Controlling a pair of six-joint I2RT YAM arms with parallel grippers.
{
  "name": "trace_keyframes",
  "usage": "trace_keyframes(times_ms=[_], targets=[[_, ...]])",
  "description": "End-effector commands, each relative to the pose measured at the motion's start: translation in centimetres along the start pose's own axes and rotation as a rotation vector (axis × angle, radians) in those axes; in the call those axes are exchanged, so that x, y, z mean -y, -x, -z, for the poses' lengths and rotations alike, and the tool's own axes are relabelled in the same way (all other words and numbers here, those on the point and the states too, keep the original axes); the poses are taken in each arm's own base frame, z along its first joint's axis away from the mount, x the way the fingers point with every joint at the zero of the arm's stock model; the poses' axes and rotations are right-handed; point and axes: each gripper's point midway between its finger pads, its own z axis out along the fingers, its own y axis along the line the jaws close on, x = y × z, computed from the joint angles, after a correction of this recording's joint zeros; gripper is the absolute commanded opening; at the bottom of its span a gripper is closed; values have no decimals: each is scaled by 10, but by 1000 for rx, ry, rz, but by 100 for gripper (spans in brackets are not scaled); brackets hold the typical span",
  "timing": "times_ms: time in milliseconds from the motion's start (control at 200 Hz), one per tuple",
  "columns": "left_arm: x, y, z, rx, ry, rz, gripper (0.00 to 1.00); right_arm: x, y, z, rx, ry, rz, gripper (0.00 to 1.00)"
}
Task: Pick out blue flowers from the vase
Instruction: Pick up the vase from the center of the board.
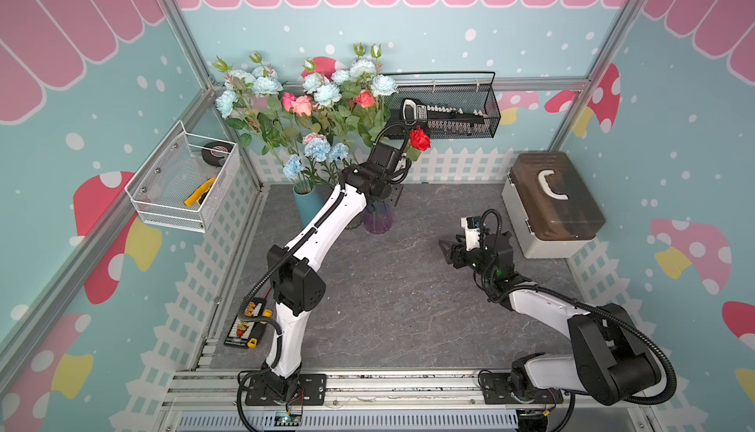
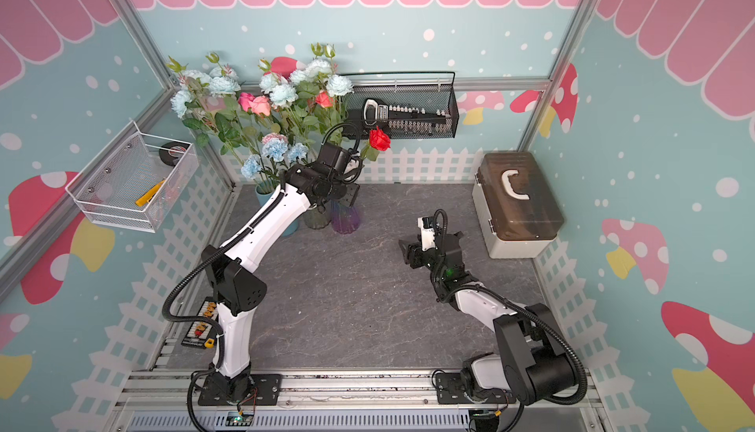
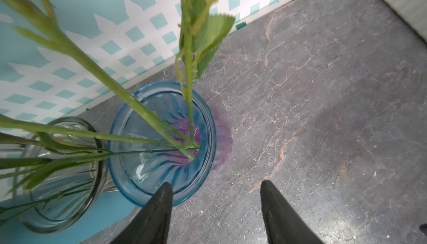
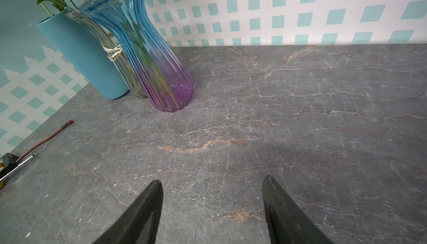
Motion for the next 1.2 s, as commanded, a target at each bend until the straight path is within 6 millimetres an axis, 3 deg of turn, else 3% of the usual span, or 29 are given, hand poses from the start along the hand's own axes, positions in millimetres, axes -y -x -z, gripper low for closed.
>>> trace_keyframes(times_ms=[0, 360, 675, 961, 1196], targets=[[-1, -18, -13, -76, -5, -11, 61, -4, 9, -3, 10, 16, 14, 68], [-3, -20, -38, -103, 32, -64, 57, -4, 9, -1, 12, 16, 16, 68], [-2, -22, -51, -115, 37, -74, 46, -5, 9, -2, 12, 19, 16, 67], [-1, -25, -44, -119, 40, -75, 23, -4, 8, -3, 6, 14, 12, 67], [10, -19, -24, -90, 14, -90, 1, -3, 8, -6, 0, 14, 8, 67]])
